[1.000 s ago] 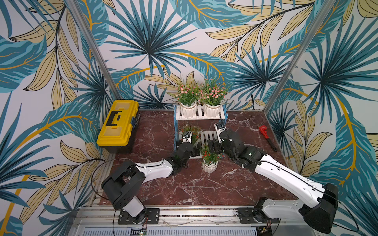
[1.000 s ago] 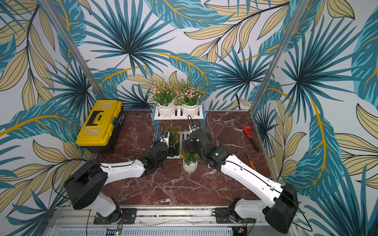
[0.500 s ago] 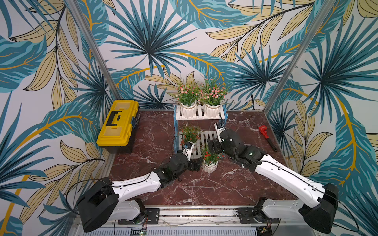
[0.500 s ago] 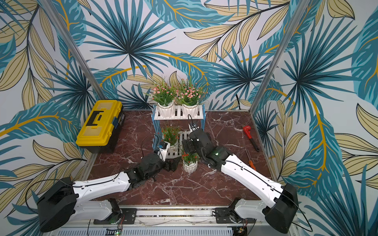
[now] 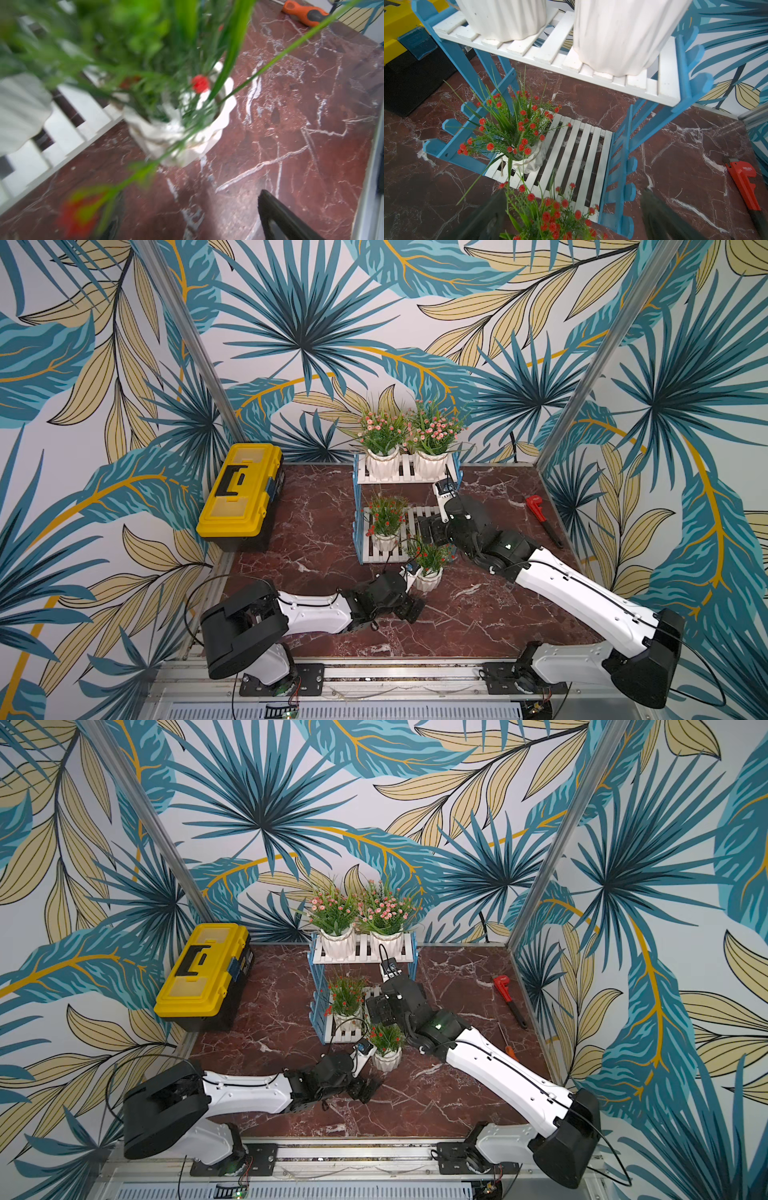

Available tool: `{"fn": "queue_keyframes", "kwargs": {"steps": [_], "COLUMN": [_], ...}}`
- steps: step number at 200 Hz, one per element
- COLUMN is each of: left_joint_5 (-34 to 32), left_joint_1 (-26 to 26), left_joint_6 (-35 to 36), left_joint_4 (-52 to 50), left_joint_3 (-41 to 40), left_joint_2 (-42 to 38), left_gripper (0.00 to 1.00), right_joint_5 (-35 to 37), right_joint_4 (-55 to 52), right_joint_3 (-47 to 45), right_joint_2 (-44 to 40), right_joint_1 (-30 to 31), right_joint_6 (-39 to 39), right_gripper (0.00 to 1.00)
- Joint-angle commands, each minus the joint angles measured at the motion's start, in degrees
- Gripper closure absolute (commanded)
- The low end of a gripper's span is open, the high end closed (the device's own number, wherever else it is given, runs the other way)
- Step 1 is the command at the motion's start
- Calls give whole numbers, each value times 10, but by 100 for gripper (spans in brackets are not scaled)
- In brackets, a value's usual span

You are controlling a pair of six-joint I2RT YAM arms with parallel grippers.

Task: Place the baby's breath potted plants on the rack by color
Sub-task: Pick up the baby's breath potted plant from the center of the board.

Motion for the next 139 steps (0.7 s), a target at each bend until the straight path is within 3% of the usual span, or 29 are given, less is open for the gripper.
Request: {"fn": "queue_keyframes", "kwargs": {"steps": [1,27,88,139], "left_joint_5": [-32,-53,-17,17], "left_joint_1": [0,5,29,52], "left_joint_6": [10,3,9,40], "left_joint_4": [45,55,54,54], "left_joint_3": [34,48,71,93], "left_joint_2": [17,42,80,113], "left_gripper": [0,1,0,1], "right_joint_5": [-5,-3,-4,22], "right_joint_4": [-12,-12,-3,-22], "right_joint_3": [12,12,14,10], "right_joint_2": [5,2,8,-38], "right_joint_1": [2,2,2,2], "right_joint_6": [2,2,2,-3], "right_gripper": [0,0,0,0]}}
